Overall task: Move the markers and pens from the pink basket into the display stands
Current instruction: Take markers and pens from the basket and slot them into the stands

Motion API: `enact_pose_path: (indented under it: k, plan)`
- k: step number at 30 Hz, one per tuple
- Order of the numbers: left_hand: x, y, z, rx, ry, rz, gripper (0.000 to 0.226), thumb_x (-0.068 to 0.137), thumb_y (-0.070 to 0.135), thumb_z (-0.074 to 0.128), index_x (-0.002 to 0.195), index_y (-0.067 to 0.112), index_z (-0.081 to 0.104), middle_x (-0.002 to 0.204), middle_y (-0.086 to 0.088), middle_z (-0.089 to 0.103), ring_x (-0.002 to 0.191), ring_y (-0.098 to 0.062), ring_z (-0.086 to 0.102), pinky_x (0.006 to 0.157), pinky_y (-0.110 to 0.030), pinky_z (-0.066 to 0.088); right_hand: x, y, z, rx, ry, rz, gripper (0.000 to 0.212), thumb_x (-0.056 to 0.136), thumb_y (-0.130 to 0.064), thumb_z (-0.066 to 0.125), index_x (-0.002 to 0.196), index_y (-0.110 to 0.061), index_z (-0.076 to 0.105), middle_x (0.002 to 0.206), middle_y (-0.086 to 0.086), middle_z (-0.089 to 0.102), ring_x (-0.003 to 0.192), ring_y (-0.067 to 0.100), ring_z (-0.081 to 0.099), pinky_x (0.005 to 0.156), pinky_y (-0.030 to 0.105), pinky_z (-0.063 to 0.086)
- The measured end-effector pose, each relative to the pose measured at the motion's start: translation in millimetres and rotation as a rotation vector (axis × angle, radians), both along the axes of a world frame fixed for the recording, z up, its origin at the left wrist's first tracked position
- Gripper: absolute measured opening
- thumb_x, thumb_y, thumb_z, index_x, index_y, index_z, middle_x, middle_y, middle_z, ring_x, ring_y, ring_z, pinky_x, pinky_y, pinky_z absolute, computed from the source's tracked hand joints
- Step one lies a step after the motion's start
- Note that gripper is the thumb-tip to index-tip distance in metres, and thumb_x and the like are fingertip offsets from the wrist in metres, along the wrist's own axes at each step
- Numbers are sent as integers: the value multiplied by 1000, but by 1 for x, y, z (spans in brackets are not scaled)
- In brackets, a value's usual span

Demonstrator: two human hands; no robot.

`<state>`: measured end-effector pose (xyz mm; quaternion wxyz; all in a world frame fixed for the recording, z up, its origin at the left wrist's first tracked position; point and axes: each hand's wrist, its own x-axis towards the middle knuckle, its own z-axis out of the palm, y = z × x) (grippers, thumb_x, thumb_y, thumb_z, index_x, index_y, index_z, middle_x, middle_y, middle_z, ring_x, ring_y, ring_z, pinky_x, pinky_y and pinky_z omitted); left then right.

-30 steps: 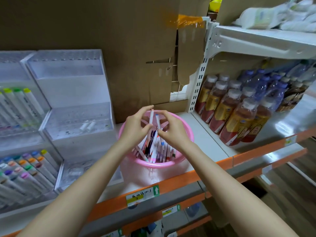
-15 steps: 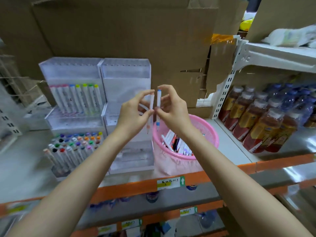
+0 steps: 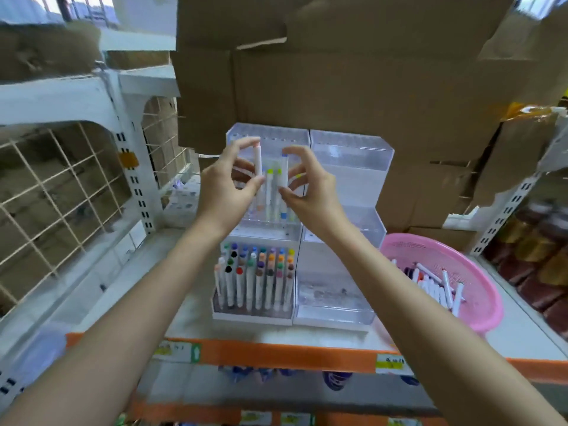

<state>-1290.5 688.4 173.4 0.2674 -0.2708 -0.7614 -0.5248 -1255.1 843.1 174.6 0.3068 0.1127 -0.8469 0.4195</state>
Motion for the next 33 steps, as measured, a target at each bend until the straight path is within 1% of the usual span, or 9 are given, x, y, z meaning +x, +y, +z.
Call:
enact_pose_path:
  k: [2, 4, 9, 13, 16, 20, 24, 29, 33]
  plan:
    - [-13, -14, 5, 7, 32, 9, 50, 82, 11, 72, 125, 28, 53, 80, 12, 60, 75, -3, 63, 74, -26, 56, -13, -14, 5, -6, 27, -13, 49, 81, 1, 67, 123, -19, 51, 79, -7, 49, 70, 15, 57, 64, 17, 47]
    - [-26, -25, 8, 8, 54, 9, 49, 81, 10, 72, 125, 24, 54, 79, 13, 59, 75, -1, 62, 74, -21, 54, -25, -26, 8, -29, 46, -29, 48, 81, 0, 68, 123, -18, 52, 78, -10, 50, 67, 12, 57, 61, 17, 47]
    - [-53, -38, 5, -32, 67, -58, 48, 82, 12, 71, 125, 24, 54, 81, 5, 61, 76, -6, 64, 77, -26, 55, -50, -48, 5, -73, 98, -83, 49, 82, -5, 71, 125, -19, 51, 80, -11, 51, 68, 7, 56, 57, 14, 47]
    - [-69, -40, -1, -49, 48, -120, 48, 83, 15, 71, 126, 25, 52, 86, -1, 64, 75, -10, 65, 72, -23, 55, -66, -59, -1, -40, 145, -169, 50, 83, -8, 71, 127, -22, 51, 87, -7, 56, 73, 8, 61, 61, 18, 52]
    - [-81, -41, -5, -39, 26, -143, 49, 83, 15, 71, 127, 27, 51, 87, 0, 64, 75, -7, 66, 71, -21, 56, -72, -64, -5, -43, 173, -200, 50, 82, -6, 70, 126, -20, 52, 89, -7, 56, 72, 7, 61, 59, 15, 49]
    - [-90, -45, -12, -65, 7, -169, 47, 84, 16, 71, 126, 29, 51, 87, 2, 64, 75, -1, 64, 67, -11, 52, -78, -68, -14, -70, 211, -214, 46, 83, -4, 68, 124, -17, 53, 91, 0, 56, 70, 9, 61, 58, 9, 44]
    - [-96, -49, -21, -70, 17, -216, 48, 83, 8, 70, 123, 28, 54, 84, 0, 64, 74, -4, 64, 70, -15, 53, -87, -73, -21, -35, 210, -230, 43, 84, -6, 67, 124, -14, 53, 90, 0, 56, 69, 9, 61, 57, 7, 42]
    - [-101, -48, -30, -68, 42, -209, 51, 79, 3, 71, 122, 24, 56, 84, -2, 62, 77, -9, 65, 73, -11, 49, -92, -73, -23, 12, 170, -228, 51, 80, 1, 66, 126, -17, 52, 92, 1, 57, 72, 11, 61, 60, 14, 48]
    - [-101, -50, -32, -72, 60, -207, 49, 79, 5, 73, 122, 23, 55, 83, -2, 62, 75, -7, 63, 69, -9, 47, -90, -73, -24, 2, 199, -243, 50, 80, 1, 67, 125, -16, 53, 90, 0, 56, 71, 11, 60, 58, 13, 47]
